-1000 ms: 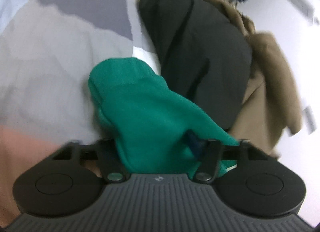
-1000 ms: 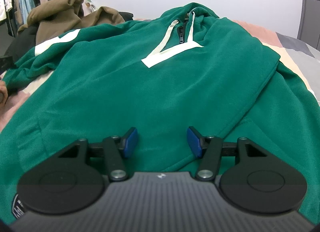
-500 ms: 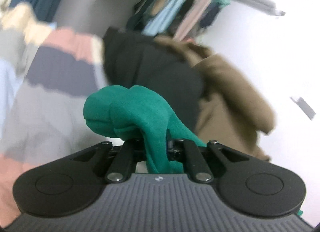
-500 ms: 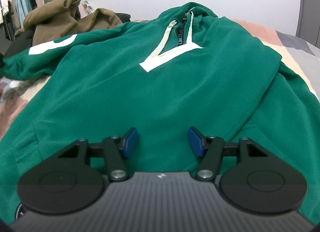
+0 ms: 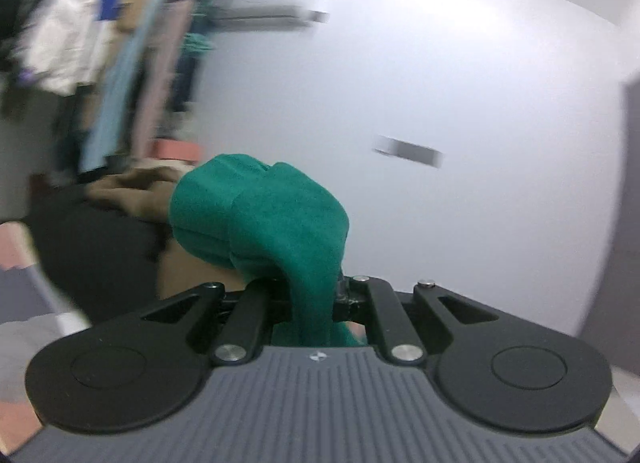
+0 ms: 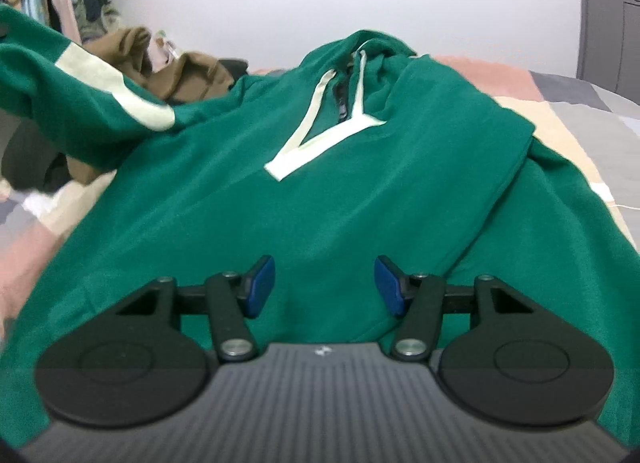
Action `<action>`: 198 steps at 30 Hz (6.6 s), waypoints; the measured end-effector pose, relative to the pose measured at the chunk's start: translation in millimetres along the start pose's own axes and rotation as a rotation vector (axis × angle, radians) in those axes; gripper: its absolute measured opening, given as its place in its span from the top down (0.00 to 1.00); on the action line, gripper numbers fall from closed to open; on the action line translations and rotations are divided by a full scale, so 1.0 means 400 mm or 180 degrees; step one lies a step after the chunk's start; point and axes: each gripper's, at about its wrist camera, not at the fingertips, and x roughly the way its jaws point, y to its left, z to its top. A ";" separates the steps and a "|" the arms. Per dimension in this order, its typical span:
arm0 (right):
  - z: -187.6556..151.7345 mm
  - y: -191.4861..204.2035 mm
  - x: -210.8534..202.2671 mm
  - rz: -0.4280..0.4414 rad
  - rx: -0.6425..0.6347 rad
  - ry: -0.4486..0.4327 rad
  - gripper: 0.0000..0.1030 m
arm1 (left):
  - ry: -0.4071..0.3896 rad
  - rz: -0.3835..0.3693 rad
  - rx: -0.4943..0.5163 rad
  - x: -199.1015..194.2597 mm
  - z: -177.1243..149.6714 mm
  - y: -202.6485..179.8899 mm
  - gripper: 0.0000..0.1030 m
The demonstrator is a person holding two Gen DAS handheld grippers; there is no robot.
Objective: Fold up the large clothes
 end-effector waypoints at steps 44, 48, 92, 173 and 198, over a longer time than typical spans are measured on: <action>-0.025 -0.131 -0.068 0.0690 0.1636 0.0371 0.41 | 0.2229 -0.1420 0.0414 -0.009 -0.310 -0.139 0.15; -0.034 -0.109 -0.055 0.0644 0.1460 0.0548 0.32 | 0.2350 -0.0963 0.0080 0.091 -0.321 -0.075 0.15; -0.056 0.049 -0.020 0.0329 -0.0117 0.0528 0.63 | 0.2259 -0.0126 -0.0403 0.369 -0.373 0.112 0.87; 0.832 -0.142 0.740 -0.0118 -0.0116 -0.0963 0.91 | 0.1855 -0.1113 0.0353 1.123 -0.224 -0.407 0.40; 0.264 0.162 -0.152 0.0178 -0.0920 -0.1490 0.93 | 0.1526 -0.1092 -0.0099 0.148 0.067 -0.115 0.40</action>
